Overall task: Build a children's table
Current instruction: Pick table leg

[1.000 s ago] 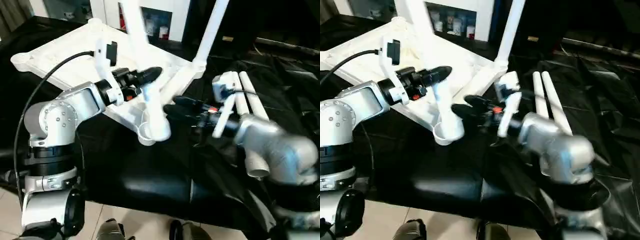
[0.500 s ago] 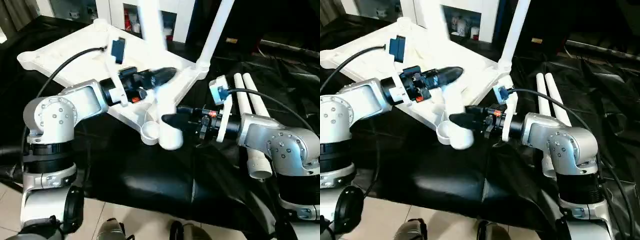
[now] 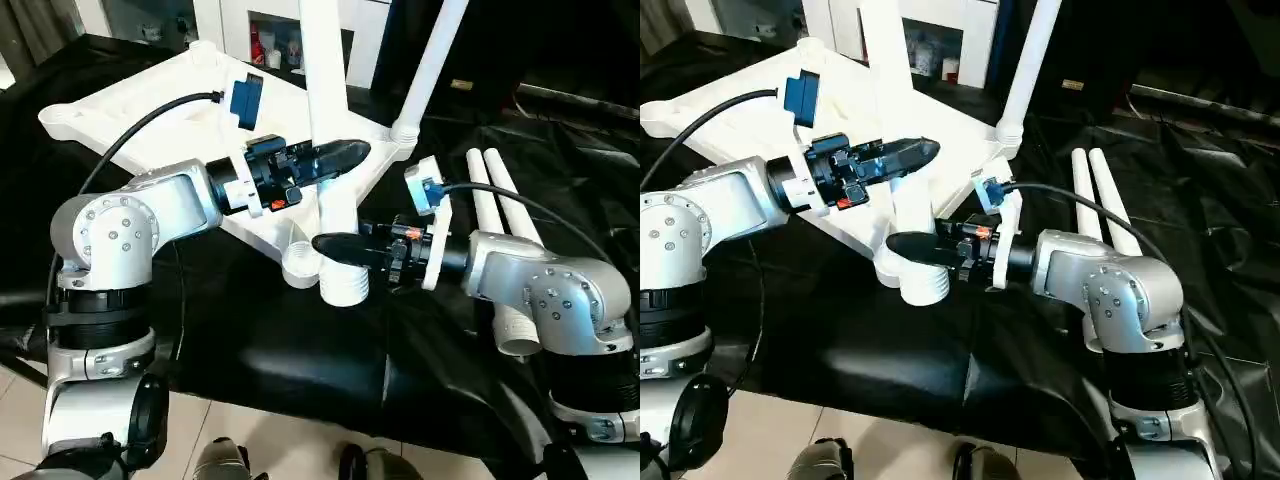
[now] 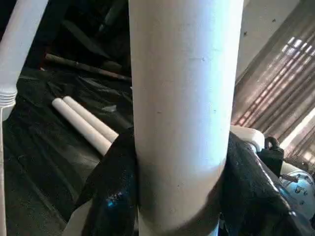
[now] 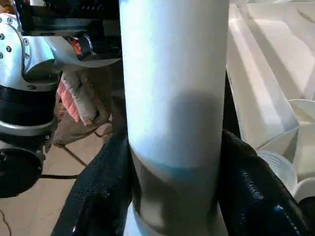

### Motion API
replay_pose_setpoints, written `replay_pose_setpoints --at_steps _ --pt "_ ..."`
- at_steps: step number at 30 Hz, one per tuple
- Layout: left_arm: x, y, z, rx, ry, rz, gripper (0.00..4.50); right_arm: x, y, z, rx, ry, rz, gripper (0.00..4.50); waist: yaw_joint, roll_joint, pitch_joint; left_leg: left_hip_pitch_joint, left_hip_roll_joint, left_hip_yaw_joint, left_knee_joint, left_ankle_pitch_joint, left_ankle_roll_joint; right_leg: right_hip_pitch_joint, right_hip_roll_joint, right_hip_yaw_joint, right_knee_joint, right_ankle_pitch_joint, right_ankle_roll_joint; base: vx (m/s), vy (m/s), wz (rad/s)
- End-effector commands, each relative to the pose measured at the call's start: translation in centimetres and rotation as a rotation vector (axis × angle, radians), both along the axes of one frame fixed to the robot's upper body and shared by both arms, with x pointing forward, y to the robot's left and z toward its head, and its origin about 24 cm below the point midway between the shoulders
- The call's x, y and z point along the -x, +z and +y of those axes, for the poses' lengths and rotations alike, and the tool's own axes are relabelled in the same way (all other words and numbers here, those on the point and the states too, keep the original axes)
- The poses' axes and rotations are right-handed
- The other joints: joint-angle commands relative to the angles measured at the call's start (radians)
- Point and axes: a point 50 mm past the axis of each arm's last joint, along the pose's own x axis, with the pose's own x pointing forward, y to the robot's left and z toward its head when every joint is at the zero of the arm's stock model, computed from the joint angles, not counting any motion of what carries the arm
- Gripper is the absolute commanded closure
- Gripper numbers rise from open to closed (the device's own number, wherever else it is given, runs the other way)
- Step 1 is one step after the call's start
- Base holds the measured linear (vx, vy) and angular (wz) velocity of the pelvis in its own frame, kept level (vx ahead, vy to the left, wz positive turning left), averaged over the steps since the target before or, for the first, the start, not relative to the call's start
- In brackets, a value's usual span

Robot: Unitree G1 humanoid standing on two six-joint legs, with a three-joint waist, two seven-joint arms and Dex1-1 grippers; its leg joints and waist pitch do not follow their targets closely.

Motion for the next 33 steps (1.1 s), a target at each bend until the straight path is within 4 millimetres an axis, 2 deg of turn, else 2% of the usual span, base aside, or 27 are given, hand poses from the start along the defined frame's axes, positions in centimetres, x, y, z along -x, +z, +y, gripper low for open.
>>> replay_pose_setpoints --at_steps 1,4,5,8,12,15,17,19,23,24,27,30,31,33 --pt "0.2 0.5 -0.6 -0.019 0.021 -0.049 1.91 -0.2 -0.4 0.0 0.028 -0.047 0.001 2.54 0.005 0.011 -0.115 0.015 -0.019 0.018 -0.061 -0.171 -0.05 0.072 -0.03 0.022 -0.063 -0.236 -0.141 0.0 0.0 0.0" --pt "-0.4 0.1 -0.6 -0.016 0.084 -0.006 1.78 -0.6 -0.4 0.2 0.043 -0.099 -0.03 2.54 0.004 0.011 -0.113 0.015 -0.02 0.017 -0.062 -0.175 -0.056 0.071 -0.029 0.022 -0.063 -0.238 -0.139 0.0 0.0 0.0" --pt "-0.6 -0.1 -0.6 -0.033 0.116 -0.018 1.5 -0.8 -0.5 0.2 0.05 -0.128 -0.046 2.54 0.004 0.01 -0.112 0.015 -0.02 0.017 -0.062 -0.182 -0.057 0.07 -0.029 0.022 -0.065 -0.247 -0.135 0.0 0.0 0.0" --pt "-1.5 -0.9 -0.9 -0.116 0.28 -0.027 1.43 -1.4 -0.7 0.7 0.086 -0.227 -0.101 2.54 0.001 0.008 -0.11 0.014 -0.019 0.015 -0.064 -0.19 -0.063 0.069 -0.029 0.022 -0.069 -0.272 -0.105 0.0 0.0 0.0" --pt "-1.8 -1.2 -1.3 -0.103 0.342 -0.015 1.43 -1.4 -1.3 1.3 0.127 -0.272 -0.123 2.55 0.0 0.007 -0.109 0.012 -0.021 0.016 -0.063 -0.182 -0.06 0.069 -0.027 0.022 -0.068 -0.249 -0.1 0.0 0.0 0.0" --pt "-2.5 -1.7 -1.4 -0.119 0.457 0.013 1.43 -1.7 -2.0 1.7 0.161 -0.338 -0.133 2.55 -0.002 0.011 -0.107 0.011 -0.022 0.015 -0.063 -0.182 -0.056 0.069 -0.026 0.023 -0.066 -0.229 -0.102 0.0 0.0 0.0" --pt "-2.7 -1.8 -1.5 -0.103 0.486 0.029 1.43 -1.7 -2.2 1.9 0.17 -0.344 -0.134 2.55 -0.003 0.007 -0.107 0.012 -0.024 0.016 -0.063 -0.197 -0.055 0.069 -0.024 0.022 -0.07 -0.25 -0.095 0.0 0.0 0.0" --pt "-2.9 -1.9 -1.3 -0.098 0.515 0.042 1.72 -1.6 -2.3 2.1 0.172 -0.349 -0.138 2.55 -0.003 0.007 -0.106 0.012 -0.024 0.015 -0.063 -0.203 -0.053 0.069 -0.025 0.022 -0.071 -0.262 -0.089 0.0 0.0 0.0" --pt "-3.2 -1.8 -0.9 -0.088 0.566 0.064 1.92 -1.6 -2.4 2.4 0.176 -0.364 -0.148 2.55 -0.006 0.009 -0.104 0.012 -0.023 0.013 -0.064 -0.223 -0.051 0.066 -0.024 0.02 -0.074 -0.28 -0.08 0.0 0.0 0.0" --pt "-3.2 -1.7 -0.8 -0.077 0.573 0.07 2.18 -1.7 -2.4 2.5 0.176 -0.37 -0.152 2.56 -0.005 0.014 -0.102 0.012 -0.023 0.012 -0.064 -0.223 -0.052 0.065 -0.025 0.02 -0.074 -0.277 -0.082 0.0 0.0 0.0" --pt "-3.2 -1.6 -0.8 -0.066 0.579 0.072 2.44 -1.8 -2.3 2.6 0.18 -0.379 -0.166 2.57 -0.005 0.012 -0.102 0.013 -0.024 0.012 -0.064 -0.229 -0.051 0.064 -0.024 0.02 -0.074 -0.272 -0.089 0.0 0.0 0.0" --pt "-3.1 -1.6 -0.9 -0.064 0.565 0.07 2.51 -1.8 -2.1 2.7 0.175 -0.375 -0.181 2.57 -0.005 0.013 -0.102 0.013 -0.024 0.012 -0.065 -0.229 -0.049 0.064 -0.024 0.02 -0.074 -0.265 -0.09 0.0 0.0 0.0" --pt "-2.9 -1.5 -1.0 -0.054 0.542 0.066 2.56 -1.9 -2.0 2.7 0.168 -0.375 -0.191 2.22 -0.005 0.013 -0.102 0.014 -0.023 0.012 -0.065 -0.232 -0.048 0.064 -0.024 0.02 -0.074 -0.264 -0.092 0.0 0.0 0.0" --pt "-2.8 -1.4 -1.1 -0.041 0.513 0.063 2.58 -1.9 -1.9 2.8 0.157 -0.377 -0.199 1.87 -0.005 0.009 -0.104 0.013 -0.023 0.013 -0.064 -0.23 -0.047 0.065 -0.025 0.02 -0.073 -0.268 -0.094 0.0 0.0 0.0"
